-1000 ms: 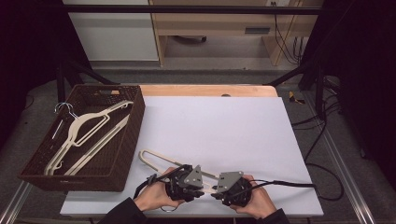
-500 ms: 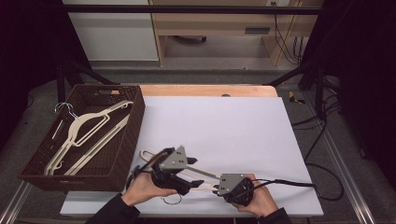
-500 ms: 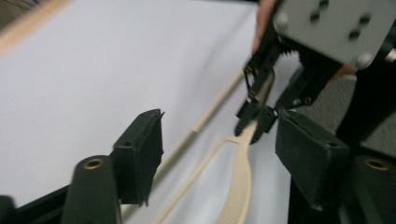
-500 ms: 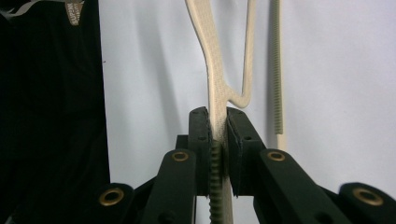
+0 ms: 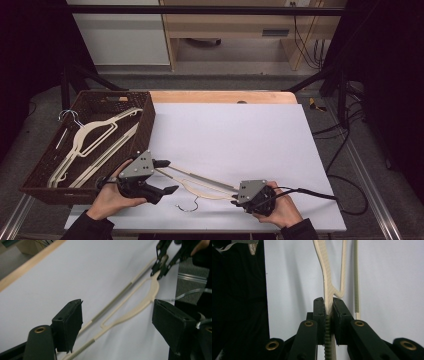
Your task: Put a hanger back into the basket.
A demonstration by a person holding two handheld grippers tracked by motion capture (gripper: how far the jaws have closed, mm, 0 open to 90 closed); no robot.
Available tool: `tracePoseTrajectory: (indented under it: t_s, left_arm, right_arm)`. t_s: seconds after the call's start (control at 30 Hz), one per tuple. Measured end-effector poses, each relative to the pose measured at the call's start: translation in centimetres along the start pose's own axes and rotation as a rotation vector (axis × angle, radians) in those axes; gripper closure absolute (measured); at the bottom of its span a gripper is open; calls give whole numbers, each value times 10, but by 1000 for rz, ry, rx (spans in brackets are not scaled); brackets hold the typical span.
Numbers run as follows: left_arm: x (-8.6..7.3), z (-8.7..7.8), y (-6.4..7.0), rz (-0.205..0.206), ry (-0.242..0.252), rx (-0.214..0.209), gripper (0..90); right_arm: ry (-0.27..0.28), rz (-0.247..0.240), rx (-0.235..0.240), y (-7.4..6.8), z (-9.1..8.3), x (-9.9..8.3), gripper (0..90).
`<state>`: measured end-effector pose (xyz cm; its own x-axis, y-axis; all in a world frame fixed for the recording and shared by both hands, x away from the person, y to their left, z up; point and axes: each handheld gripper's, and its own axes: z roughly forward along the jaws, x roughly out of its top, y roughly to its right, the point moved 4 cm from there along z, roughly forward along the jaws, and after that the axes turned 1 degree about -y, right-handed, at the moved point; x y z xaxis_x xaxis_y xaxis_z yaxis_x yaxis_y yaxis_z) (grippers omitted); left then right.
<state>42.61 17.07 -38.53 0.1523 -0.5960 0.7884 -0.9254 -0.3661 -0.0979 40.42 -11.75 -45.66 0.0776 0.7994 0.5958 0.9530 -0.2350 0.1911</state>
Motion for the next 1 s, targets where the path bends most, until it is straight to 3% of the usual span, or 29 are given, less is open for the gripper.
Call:
tracePoseTrajectory:
  t_s: [0.1, 0.33, 0.63, 0.73, 0.87, 1.0]
  left_arm:
    - [-10, 10, 3, 40, -58, -7, 238]
    - [-15, 35, 6, 129, -151, -19, 269]
    - [-14, 67, 10, 236, -211, -23, 410]
    - [-15, 73, 9, 254, -204, -10, 505]
    - [-16, 75, 10, 248, -163, 8, 654]
    - [-13, 73, 8, 253, -123, 31, 703]
  right_arm:
    - [1, 0, 10, 1, -1, 0, 823]
    - [6, 11, 3, 4, -4, 1, 823]
    - [6, 15, 2, 6, -5, 1, 822]
    - [4, 18, 1, 7, -6, 1, 822]
    - [0, 24, 0, 7, -7, 1, 821]
    - [1, 31, 3, 8, -8, 1, 826]
